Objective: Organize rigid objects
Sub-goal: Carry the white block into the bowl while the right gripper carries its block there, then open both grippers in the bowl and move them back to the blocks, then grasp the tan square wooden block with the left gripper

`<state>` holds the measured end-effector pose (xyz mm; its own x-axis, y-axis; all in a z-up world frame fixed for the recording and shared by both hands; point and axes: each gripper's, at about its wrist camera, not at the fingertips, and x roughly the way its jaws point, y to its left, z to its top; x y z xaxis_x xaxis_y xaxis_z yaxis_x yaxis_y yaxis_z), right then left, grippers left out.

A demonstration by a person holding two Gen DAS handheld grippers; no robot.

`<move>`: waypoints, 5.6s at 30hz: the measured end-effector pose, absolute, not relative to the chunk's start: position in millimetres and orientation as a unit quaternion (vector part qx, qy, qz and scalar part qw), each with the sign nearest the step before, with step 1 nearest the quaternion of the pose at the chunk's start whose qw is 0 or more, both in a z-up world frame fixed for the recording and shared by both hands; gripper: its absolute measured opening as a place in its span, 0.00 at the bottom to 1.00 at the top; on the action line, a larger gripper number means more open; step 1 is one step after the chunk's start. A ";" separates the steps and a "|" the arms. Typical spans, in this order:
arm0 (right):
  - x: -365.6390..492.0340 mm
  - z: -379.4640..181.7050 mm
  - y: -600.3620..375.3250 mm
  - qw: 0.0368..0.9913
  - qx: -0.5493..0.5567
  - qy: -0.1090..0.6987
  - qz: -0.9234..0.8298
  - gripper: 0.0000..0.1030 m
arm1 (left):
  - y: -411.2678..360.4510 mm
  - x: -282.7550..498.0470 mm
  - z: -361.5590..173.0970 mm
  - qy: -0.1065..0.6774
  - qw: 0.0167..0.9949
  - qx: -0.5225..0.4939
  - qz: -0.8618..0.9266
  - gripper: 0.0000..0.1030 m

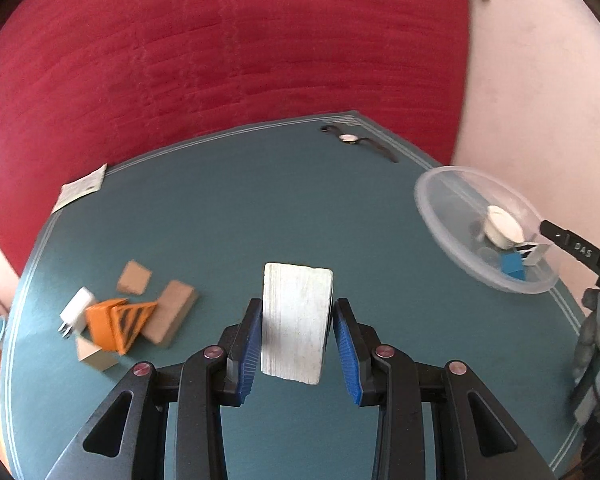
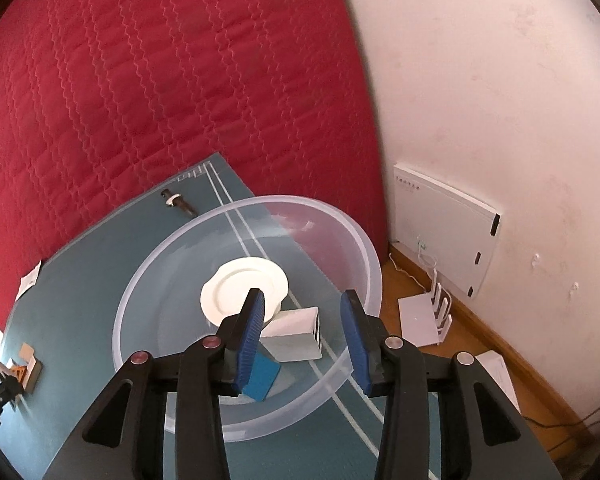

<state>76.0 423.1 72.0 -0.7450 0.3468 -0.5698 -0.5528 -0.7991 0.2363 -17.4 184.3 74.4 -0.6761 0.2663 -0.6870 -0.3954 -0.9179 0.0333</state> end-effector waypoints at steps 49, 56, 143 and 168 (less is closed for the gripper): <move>80.2 73.3 405.5 0.253 -0.239 0.183 0.919 0.40 | 292.9 -40.8 69.2 0.089 0.272 -0.336 0.897 1.00; 76.1 75.8 383.7 0.209 -0.253 0.175 0.928 0.46 | 262.8 -50.2 60.2 0.081 0.214 -0.368 0.901 1.00; 31.3 47.3 198.1 -0.034 -0.374 0.102 0.921 0.48 | -41.7 -42.1 39.9 -0.004 -0.049 -0.388 0.920 1.00; 29.6 43.2 187.4 -0.037 -0.390 0.072 0.917 0.48 | -16.1 -52.4 34.1 0.003 0.025 -0.384 0.923 0.30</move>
<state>29.6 187.4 43.2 -0.6937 -0.1231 -0.7097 0.0111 -0.9870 0.1603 -52.4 -16.1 34.1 -0.7046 0.0436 -0.7083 -0.0474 -0.9988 -0.0143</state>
